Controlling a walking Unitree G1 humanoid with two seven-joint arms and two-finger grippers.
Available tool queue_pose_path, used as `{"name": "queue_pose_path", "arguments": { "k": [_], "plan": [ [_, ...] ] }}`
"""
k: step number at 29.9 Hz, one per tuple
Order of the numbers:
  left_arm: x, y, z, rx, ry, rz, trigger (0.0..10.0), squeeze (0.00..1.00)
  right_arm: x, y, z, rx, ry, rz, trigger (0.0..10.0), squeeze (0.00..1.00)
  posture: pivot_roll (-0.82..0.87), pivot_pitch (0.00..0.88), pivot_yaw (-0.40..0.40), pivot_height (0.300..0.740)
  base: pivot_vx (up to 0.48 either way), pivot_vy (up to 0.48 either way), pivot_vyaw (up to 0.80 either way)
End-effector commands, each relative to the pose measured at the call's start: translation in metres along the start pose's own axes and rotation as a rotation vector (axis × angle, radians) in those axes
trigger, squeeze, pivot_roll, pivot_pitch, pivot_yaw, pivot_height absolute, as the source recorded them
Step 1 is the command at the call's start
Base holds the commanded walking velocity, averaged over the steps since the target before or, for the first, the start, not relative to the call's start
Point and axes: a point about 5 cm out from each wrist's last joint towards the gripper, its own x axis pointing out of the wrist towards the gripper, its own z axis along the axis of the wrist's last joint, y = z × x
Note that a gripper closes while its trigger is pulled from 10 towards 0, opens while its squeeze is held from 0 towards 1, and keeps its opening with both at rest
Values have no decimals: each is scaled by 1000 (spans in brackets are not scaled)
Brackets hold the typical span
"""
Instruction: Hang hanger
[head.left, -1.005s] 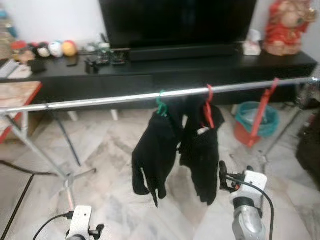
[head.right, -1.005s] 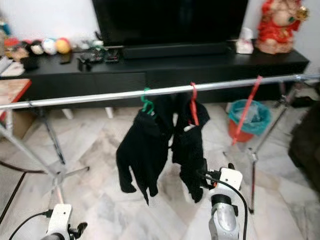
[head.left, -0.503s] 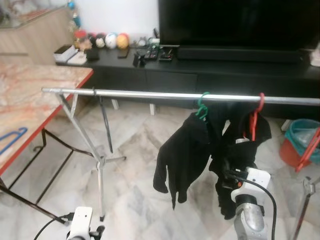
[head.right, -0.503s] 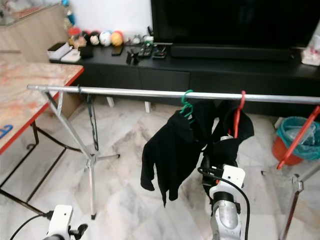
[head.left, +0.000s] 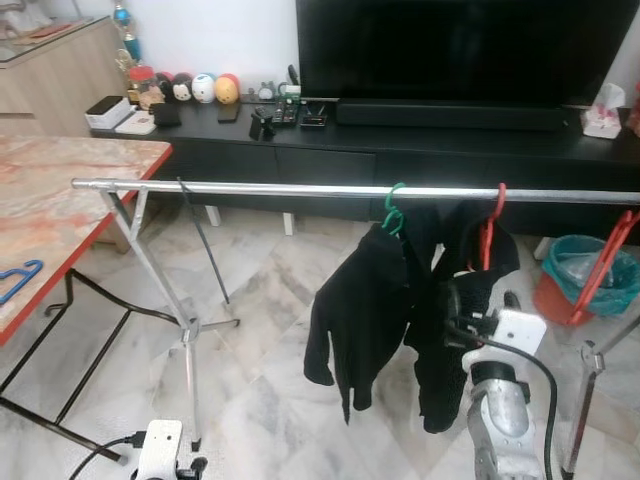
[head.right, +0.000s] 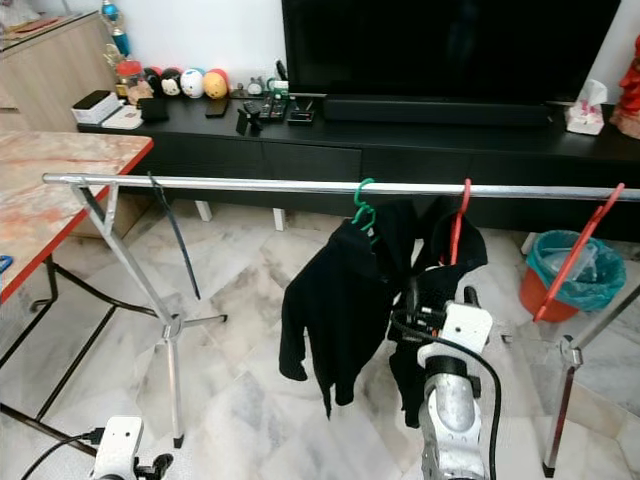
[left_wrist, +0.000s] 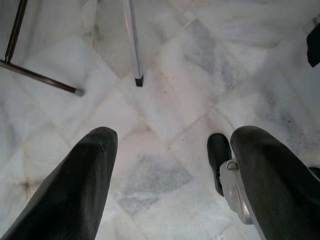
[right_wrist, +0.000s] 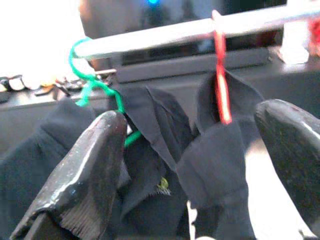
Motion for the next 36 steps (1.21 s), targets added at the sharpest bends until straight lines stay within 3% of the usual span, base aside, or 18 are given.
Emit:
{"name": "queue_pose_path", "arguments": {
  "k": [1, 11, 36],
  "plan": [
    [-1, 3, -4, 2, 13, 14, 10000, 0, 6, 8, 12, -17, -42, 35, 10000, 0, -53, 0, 41, 740, 0, 0, 0],
    [-1, 0, -6, 5, 18, 6, 10000, 0, 7, 21, 22, -69, -83, 107, 10000, 0, -54, 0, 42, 740, 172, 0, 0],
    [-1, -2, -6, -6, 4, -1, 10000, 0, 4, 22, 22, -54, -67, 95, 10000, 0, -50, 0, 37, 740, 290, 0, 0]
  ]
}}
